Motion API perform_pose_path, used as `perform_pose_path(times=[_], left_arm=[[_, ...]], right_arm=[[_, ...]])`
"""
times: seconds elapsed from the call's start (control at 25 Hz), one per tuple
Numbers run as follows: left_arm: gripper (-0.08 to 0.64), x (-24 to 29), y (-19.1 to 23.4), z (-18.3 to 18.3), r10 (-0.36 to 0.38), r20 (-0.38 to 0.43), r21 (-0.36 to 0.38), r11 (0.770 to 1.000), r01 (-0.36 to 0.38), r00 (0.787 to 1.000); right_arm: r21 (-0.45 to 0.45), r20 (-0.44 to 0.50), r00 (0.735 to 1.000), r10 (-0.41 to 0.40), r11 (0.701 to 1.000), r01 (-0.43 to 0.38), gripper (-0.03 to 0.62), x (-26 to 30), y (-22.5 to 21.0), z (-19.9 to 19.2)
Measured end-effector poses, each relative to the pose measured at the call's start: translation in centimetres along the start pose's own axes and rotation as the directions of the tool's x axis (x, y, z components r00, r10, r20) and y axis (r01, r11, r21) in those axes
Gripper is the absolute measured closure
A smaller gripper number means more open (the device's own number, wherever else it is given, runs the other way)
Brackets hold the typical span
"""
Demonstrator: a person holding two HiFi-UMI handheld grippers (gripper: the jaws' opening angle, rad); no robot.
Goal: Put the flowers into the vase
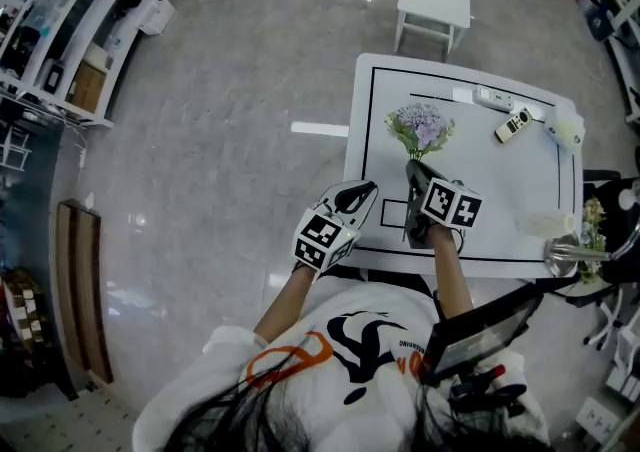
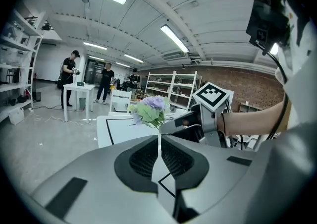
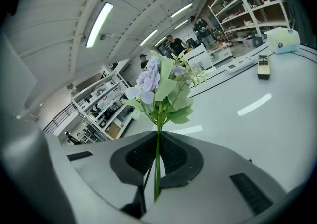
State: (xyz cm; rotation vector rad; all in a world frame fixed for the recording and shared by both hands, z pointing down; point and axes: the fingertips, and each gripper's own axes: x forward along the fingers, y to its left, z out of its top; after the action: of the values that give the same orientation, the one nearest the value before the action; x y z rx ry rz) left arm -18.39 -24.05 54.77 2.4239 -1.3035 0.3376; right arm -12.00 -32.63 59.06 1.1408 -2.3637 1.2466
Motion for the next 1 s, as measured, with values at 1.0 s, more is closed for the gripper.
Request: perform_pose_path(times=[1.0], left_arm=[[0.548, -5.1, -12.4, -3.6, -0.339, -0.046, 0.109, 0.933, 0.342, 0.94]], right_arm=[[0.081, 0.337, 0.937, -0.095, 0.994, 0.072, 0.574, -18.5, 4.1, -7.5]])
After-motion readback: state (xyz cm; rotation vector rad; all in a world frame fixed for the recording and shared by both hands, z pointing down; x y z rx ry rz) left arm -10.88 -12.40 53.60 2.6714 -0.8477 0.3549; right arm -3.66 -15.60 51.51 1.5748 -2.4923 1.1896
